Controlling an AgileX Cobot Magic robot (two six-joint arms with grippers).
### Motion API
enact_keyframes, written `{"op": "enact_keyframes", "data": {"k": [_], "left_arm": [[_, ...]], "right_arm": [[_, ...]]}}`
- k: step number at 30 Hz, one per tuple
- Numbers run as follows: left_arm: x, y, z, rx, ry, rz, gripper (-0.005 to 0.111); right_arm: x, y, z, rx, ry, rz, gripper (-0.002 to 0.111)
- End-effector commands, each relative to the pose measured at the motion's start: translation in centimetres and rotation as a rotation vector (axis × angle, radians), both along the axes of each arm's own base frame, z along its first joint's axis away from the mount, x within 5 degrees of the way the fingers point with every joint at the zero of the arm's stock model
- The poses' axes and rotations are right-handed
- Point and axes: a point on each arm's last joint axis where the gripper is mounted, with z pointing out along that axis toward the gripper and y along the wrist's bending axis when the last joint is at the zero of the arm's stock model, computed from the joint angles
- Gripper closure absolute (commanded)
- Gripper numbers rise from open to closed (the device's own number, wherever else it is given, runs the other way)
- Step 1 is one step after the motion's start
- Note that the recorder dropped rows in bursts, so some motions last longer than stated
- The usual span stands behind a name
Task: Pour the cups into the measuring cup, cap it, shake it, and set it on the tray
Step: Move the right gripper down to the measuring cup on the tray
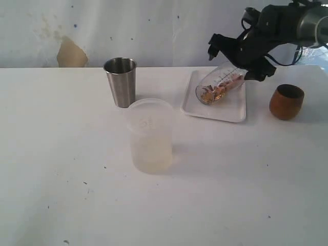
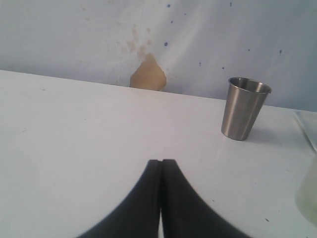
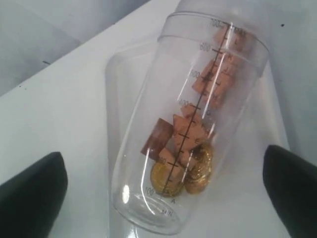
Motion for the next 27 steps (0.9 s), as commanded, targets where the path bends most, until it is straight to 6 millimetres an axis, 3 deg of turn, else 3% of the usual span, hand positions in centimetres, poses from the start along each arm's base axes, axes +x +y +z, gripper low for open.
{"op": "enact_keyframes", "data": {"k": [1,6,19,27], "left_arm": [[0.0,0.0,0.0,0.0,-0.011,0.002,0.107],[0.0,0.0,0.0,0.0,-0.011,0.002,0.107],[0.0,0.0,0.0,0.0,-0.011,0.002,0.107],[0.0,0.0,0.0,0.0,-0.011,0.002,0.107]], "right_arm": [[0.5,0.0,-1.3,0.002,-0.001,-0.002,0.003],[1.2,0.0,-4.2,0.053,0.027,-0.07,0.003],[2.4,-0.6,-8.3,0.095,0.016,-0.145,0.003],[2.6,-0.4,-8.5,0.076,-0.012,-0.116,0.003]]}}
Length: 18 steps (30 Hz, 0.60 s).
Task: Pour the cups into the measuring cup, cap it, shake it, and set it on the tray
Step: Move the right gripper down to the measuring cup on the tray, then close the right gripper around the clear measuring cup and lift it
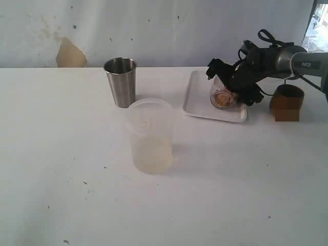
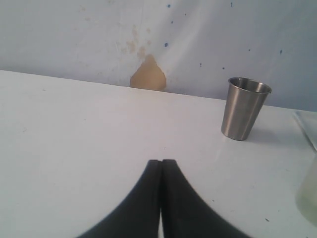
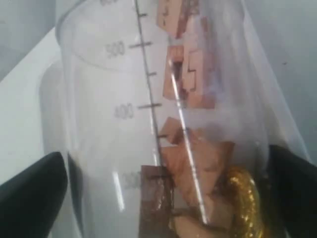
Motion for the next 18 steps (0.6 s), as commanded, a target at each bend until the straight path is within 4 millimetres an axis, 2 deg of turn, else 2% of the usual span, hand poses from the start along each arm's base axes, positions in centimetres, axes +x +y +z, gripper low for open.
{"op": "enact_keyframes", "data": {"k": [1,3,5,8,9,13,14,18], "left_arm": [[0.0,0.0,0.0,0.0,-0.011,0.002,0.107],[0.0,0.0,0.0,0.0,-0.011,0.002,0.107],[0.0,0.0,0.0,0.0,-0.011,0.002,0.107],[0.0,0.0,0.0,0.0,-0.011,0.002,0.107],[0.0,0.0,0.0,0.0,-0.011,0.002,0.107],[0.0,0.0,0.0,0.0,-0.011,0.002,0.107],[0.0,0.0,0.0,0.0,-0.011,0.002,0.107],[0.0,0.0,0.0,0.0,-0.011,0.002,0.107]], "right_arm": [[0.1,-0.2,0.1,-0.023,-0.006,0.019,0.004],[0.0,-0.3,0.0,-0.044,-0.001,0.029,0.011],[0.0,-0.3,-0.1,-0.062,-0.001,0.039,0.022],[0.1,-0.4,0.0,-0.08,-0.008,0.051,0.051],[0.0,-0.4,-0.1,-0.092,-0.007,0.06,0.064],[0.0,-0.3,0.0,-0.153,-0.011,0.129,0.102],[-0.1,-0.3,0.1,-0.173,-0.013,0.15,0.108],[-0.3,0.3,2.8,-0.29,-0.102,0.279,0.108]]}}
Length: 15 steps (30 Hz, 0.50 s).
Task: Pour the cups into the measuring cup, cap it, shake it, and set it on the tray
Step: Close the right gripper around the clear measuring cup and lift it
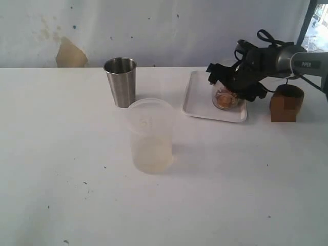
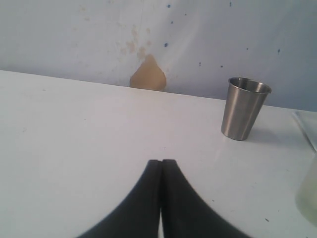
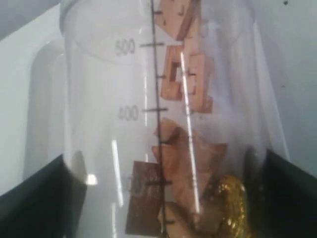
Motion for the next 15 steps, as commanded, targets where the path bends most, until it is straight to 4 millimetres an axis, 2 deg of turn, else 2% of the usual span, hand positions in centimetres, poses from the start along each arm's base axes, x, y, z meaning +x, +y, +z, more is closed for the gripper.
{"op": "enact_keyframes", "data": {"k": [1,4,8,11,15], "left_arm": [[0.0,0.0,0.0,0.0,-0.011,0.002,0.107],[0.0,0.0,0.0,0.0,-0.011,0.002,0.107],[0.0,0.0,0.0,0.0,-0.011,0.002,0.107],[0.0,0.0,0.0,0.0,-0.011,0.002,0.107],[0.0,0.0,0.0,0.0,-0.011,0.002,0.107]], "right_arm": [[-0.3,0.9,3.5,-0.166,-0.119,0.185,0.108],[-1.3,2.8,6.4,-0.219,-0.292,0.274,0.108],[-4.1,4.7,9.1,-0.149,-0.605,0.269,0.108],[-6.2,4.1,8.8,-0.088,-0.764,0.193,0.108],[-8.8,2.7,7.3,-0.09,-0.906,0.118,0.108]]}}
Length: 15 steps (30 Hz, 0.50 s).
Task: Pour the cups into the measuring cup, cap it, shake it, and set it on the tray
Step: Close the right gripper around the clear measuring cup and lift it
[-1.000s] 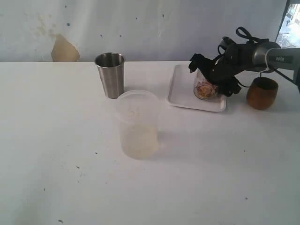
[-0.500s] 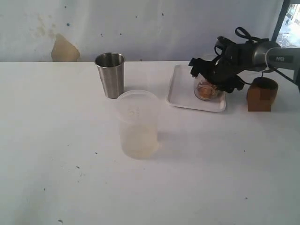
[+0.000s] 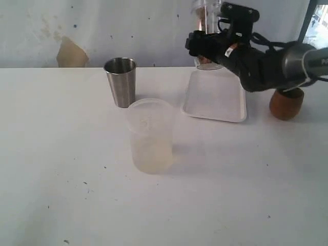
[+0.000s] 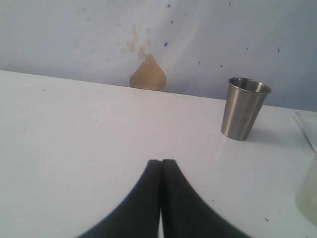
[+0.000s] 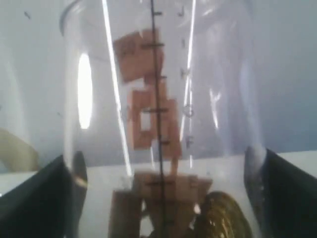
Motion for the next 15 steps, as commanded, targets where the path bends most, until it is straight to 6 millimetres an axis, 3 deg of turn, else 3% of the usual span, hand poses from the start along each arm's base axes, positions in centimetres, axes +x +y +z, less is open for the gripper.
{"op": "enact_keyframes", "data": {"k": [1,6,9,15], "left_arm": [[0.0,0.0,0.0,0.0,-0.011,0.002,0.107],[0.0,0.0,0.0,0.0,-0.011,0.002,0.107],[0.0,0.0,0.0,0.0,-0.011,0.002,0.107],[0.0,0.0,0.0,0.0,-0.011,0.002,0.107]], "right_arm": [[-2.7,-2.0,-0.8,0.032,-0.242,-0.082,0.108],[-3.2,-2.3,-3.8,-0.243,-0.302,-0.078,0.108],[-2.9,-2.1,-5.5,-0.24,-0.289,-0.064,0.108],[-1.3,-0.1,-5.8,-0.331,-0.406,0.199,0.108]]}}
